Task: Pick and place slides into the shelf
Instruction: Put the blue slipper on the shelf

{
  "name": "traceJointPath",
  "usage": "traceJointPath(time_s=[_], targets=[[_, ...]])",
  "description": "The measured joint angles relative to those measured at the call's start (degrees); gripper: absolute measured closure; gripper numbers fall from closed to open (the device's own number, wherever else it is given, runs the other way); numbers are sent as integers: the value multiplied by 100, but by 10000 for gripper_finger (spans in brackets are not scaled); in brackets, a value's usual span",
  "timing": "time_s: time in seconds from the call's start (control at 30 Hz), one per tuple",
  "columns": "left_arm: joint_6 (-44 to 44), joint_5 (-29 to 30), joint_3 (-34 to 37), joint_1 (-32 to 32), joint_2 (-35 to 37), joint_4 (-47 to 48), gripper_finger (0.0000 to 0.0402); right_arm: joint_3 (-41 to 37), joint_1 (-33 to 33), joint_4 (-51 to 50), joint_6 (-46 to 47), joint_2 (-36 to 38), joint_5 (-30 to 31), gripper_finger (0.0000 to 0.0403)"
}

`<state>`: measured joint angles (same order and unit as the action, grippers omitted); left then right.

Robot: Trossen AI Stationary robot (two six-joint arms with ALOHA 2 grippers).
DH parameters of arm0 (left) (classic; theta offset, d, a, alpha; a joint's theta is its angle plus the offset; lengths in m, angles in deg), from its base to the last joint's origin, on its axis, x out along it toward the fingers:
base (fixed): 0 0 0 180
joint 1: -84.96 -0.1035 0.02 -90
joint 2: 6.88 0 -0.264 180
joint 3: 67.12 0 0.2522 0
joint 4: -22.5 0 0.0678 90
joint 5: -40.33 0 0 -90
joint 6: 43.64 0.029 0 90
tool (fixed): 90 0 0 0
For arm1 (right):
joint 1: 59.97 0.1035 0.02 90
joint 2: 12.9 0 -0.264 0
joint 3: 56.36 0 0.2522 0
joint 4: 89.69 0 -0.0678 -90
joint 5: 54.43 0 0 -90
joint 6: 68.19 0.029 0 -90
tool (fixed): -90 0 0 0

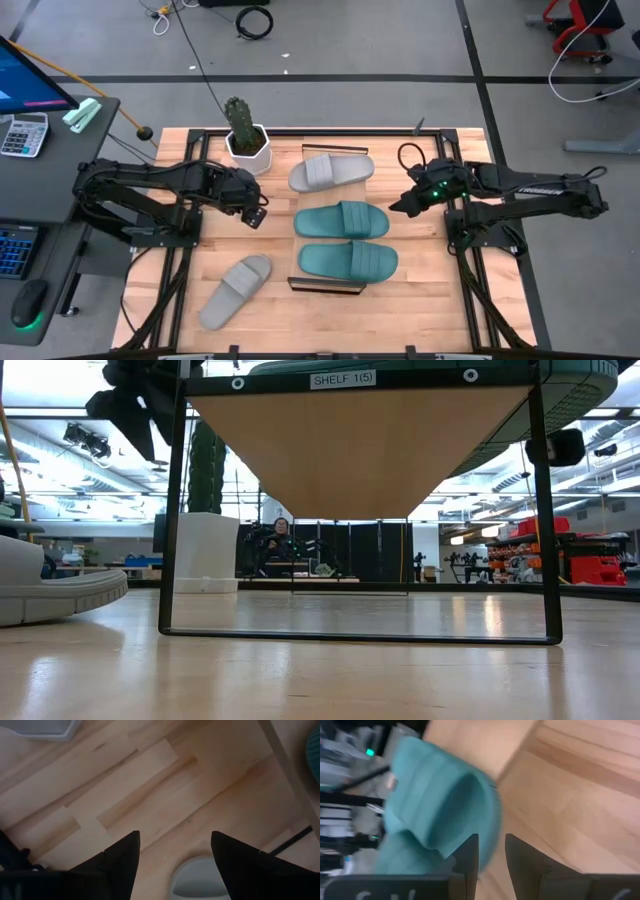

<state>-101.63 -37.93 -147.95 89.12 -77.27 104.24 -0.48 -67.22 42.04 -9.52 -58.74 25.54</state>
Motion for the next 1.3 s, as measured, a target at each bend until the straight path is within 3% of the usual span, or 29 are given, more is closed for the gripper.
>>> traceJointPath(time_s=[1.3], targets=[[-73, 687, 0, 214, 0, -582, 170, -165, 682, 394, 956, -381, 211, 300]])
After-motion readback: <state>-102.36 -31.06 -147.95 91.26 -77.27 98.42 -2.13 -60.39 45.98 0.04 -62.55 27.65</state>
